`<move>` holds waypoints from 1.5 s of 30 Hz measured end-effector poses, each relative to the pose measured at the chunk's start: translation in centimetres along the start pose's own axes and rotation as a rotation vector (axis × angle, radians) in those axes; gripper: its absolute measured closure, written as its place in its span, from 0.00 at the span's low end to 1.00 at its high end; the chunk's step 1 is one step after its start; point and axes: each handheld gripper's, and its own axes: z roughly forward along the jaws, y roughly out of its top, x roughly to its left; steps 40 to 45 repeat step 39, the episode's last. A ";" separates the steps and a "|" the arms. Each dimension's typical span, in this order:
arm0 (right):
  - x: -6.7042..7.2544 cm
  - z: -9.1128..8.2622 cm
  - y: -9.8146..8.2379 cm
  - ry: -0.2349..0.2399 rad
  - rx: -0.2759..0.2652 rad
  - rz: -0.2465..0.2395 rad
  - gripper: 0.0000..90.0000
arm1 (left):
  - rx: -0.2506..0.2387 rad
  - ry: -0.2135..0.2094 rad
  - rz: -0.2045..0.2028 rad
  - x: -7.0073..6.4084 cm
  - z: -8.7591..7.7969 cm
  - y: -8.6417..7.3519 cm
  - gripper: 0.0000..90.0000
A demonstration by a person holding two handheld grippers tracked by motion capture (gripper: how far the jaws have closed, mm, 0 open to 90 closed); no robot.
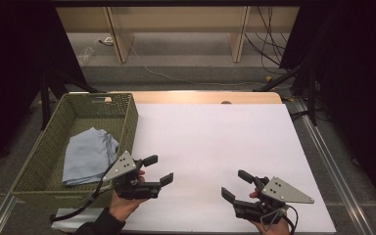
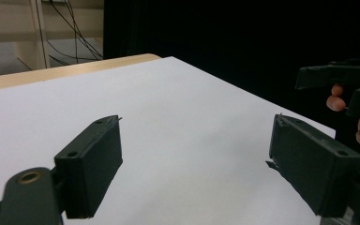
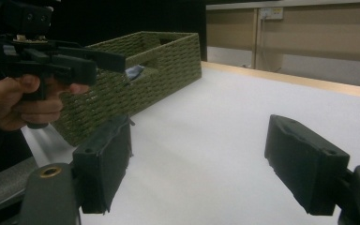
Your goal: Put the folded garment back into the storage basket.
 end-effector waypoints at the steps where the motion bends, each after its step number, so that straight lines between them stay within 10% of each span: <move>1: 0.0 0.0 0.0 0.000 0.000 0.000 0.27 | 0.006 -0.002 -0.001 0.0 0.1 -0.1 0.19; 6: 0.0 0.0 0.0 0.002 0.001 -0.003 0.27 | -0.013 -0.012 -0.050 0.1 0.0 -0.5 0.19; 45: 0.1 0.0 0.0 0.005 0.003 -0.004 0.27 | 0.002 0.012 -0.024 0.6 0.0 -0.6 0.18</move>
